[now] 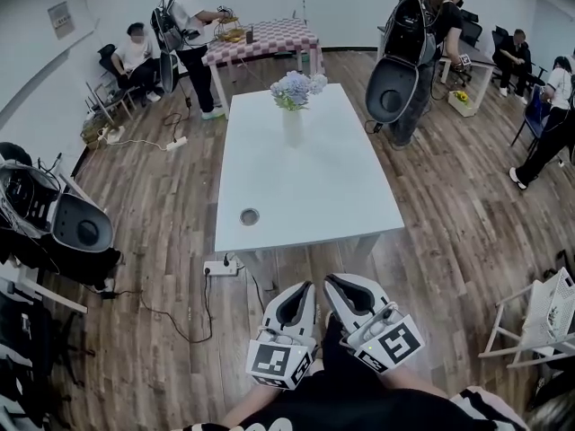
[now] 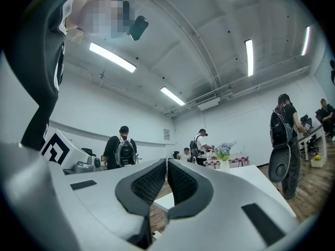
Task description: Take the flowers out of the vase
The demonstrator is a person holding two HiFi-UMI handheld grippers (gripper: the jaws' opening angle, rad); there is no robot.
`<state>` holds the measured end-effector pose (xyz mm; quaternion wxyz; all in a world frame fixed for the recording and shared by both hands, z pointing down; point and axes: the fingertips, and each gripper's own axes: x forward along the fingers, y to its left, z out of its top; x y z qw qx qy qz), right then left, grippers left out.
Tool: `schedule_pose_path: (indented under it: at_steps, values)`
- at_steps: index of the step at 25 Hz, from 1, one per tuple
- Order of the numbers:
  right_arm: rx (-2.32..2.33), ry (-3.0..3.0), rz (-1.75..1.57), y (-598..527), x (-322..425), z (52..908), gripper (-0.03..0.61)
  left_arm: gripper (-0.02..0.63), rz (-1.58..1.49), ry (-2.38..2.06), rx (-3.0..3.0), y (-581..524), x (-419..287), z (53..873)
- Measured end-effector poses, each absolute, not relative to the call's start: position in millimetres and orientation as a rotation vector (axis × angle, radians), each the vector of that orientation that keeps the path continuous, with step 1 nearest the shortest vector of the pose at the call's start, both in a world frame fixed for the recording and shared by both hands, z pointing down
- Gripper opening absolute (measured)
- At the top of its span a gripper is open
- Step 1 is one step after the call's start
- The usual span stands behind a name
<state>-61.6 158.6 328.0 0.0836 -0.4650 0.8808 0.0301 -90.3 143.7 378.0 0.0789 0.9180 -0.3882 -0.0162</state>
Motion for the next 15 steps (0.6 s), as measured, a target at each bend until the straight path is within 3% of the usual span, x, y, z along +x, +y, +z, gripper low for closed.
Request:
schedule_pose_path:
  at_steps: [15]
  values:
    - [-1.369, 2.634, 0.100, 100.2, -51.0, 326.1, 0.025, 0.005, -0.050, -1.184, 2.758, 84.1, -78.7, 372.8]
